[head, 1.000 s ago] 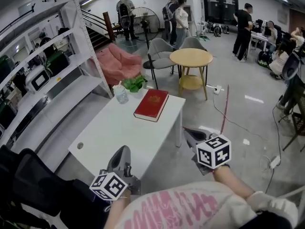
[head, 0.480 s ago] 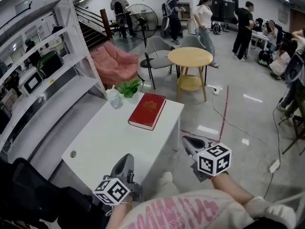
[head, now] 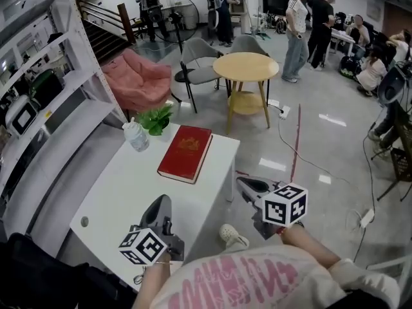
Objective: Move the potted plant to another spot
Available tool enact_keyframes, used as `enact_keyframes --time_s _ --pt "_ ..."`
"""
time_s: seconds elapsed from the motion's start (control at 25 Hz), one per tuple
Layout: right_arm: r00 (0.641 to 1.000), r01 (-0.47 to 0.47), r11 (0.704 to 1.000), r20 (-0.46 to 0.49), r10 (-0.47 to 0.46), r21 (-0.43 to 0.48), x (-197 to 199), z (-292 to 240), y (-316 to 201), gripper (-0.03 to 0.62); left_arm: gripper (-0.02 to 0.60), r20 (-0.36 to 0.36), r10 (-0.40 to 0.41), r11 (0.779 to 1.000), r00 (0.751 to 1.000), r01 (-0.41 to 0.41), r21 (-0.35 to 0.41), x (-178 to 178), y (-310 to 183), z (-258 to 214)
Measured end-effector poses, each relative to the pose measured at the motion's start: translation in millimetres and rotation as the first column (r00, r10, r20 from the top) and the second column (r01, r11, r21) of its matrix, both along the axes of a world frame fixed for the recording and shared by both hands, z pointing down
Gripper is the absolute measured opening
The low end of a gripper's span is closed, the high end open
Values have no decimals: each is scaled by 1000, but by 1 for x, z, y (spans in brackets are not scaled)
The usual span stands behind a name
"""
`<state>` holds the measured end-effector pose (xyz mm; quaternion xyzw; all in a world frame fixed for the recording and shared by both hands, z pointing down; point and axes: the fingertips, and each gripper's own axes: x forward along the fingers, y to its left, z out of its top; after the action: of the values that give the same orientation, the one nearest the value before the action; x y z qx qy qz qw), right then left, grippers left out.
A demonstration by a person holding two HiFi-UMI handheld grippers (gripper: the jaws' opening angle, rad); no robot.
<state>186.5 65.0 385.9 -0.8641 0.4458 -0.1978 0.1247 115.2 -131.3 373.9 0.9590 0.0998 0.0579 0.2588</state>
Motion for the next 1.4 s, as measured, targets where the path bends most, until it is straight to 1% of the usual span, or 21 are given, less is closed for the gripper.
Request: enact_keyframes --time_s 0.12,0.24,0.36,0.48,0.56,0.68,0.8,1.04,1.12,1.24,1.4 --pt "999 -5 1000 38 4 15 33 9 -3 6 3 -6 6 1000 1000 -6 -7 37 -2 2" --pt "998 6 999 60 -8 32 73 12 -9 6 4 -6 -11 1000 1000 11 -23 76 -8 8" --pt "996 40 997 76 -45 67 108 6 -21 6 3 18 -21 999 1000 22 -44 117 -14 16" --pt "994 75 996 78 -78 40 144 6 -33 6 4 34 -26 998 999 28 -53 157 -18 22" --pt "988 103 994 111 -106 28 166 15 -43 6 4 48 -44 997 998 47 -60 179 -25 29" --pt "975 140 989 167 -146 44 195 30 -61 6 3 81 -66 995 994 72 -75 205 -38 44" --pt "962 181 983 200 -184 36 219 46 -80 6 3 115 -86 993 990 95 -71 222 -48 58" --pt "937 281 959 230 -264 -46 248 80 -115 6 3 183 -154 981 971 173 -92 236 -69 89" --pt "925 308 950 248 -287 -50 254 88 -126 6 4 191 -165 977 968 187 -105 241 -75 94" --pt "908 349 935 268 -321 -62 261 99 -143 6 4 192 -189 973 963 210 -94 244 -85 96" --pt "893 394 915 269 -360 -82 272 108 -171 6 3 198 -239 959 951 263 -105 240 -103 96"
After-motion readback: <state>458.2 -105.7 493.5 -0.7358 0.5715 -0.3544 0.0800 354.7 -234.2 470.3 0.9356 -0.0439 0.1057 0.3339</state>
